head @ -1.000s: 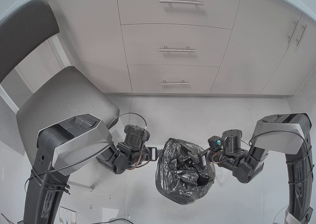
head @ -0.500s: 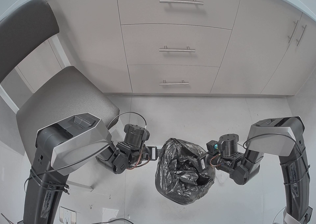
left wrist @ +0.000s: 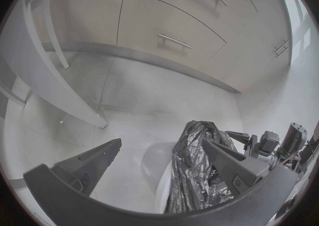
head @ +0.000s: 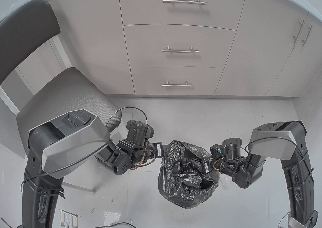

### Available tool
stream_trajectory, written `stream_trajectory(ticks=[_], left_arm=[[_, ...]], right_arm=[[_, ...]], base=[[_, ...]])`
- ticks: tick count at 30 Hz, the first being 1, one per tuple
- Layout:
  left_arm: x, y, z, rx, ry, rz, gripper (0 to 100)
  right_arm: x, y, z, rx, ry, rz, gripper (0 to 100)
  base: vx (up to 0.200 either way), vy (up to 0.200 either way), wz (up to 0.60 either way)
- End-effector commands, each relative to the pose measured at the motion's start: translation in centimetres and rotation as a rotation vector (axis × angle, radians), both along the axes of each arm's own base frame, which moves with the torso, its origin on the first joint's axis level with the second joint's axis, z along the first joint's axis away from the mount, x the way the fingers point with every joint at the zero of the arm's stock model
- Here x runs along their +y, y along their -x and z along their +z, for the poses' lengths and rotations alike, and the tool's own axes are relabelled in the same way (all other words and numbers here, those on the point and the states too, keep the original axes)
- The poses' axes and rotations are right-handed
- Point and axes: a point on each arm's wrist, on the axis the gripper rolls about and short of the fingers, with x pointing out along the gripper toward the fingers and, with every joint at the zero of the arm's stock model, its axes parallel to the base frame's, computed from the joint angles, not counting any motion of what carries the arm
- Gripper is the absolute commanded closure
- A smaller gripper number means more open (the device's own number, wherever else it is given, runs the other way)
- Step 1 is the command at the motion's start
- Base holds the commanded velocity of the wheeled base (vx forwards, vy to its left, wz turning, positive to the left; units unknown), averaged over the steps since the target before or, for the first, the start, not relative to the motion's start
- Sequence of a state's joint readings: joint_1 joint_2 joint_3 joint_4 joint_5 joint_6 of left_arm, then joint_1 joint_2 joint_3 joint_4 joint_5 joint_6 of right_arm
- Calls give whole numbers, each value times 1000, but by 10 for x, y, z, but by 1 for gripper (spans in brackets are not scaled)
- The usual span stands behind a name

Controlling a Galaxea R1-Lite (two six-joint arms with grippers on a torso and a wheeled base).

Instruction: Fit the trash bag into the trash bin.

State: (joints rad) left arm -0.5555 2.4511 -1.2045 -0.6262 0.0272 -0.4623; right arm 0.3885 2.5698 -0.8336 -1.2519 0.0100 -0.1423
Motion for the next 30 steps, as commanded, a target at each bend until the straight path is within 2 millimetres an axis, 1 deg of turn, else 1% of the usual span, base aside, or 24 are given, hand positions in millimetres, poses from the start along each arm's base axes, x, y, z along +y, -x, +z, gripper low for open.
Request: stream_trajectory(ticks=[1,5,8,15,18,21,30], left_arm=[[-2,2,6,-11,7,-5,0],[-2,2,3,-10,2,-6,0],[-2,2,2,-8,-1,-5,0],[-2,1,1,-9,-2,-5,0],[-2,1,1,-9,-2,-5,0],[-1,1,0,-9,-2,-5,0],[-1,1,-1,-6,-3,-5,0]], right_arm=[[-3,-3,-6,6,4,-12,0],[-9,-12,-3,-24,8,-60,0],[-10,-15,-4,-34,22,-89,0],[-11,-17,1,-89,110,-152,0],[-11,-17,2,-95,121,-159,0],[-11,-18,5,-123,184,-208,0],[-10,-18,9,-178,212,-251,0]], base=[[0,0,0],[0,0,0],[0,0,0],[0,0,0],[0,0,0],[0,0,0],[0,0,0]])
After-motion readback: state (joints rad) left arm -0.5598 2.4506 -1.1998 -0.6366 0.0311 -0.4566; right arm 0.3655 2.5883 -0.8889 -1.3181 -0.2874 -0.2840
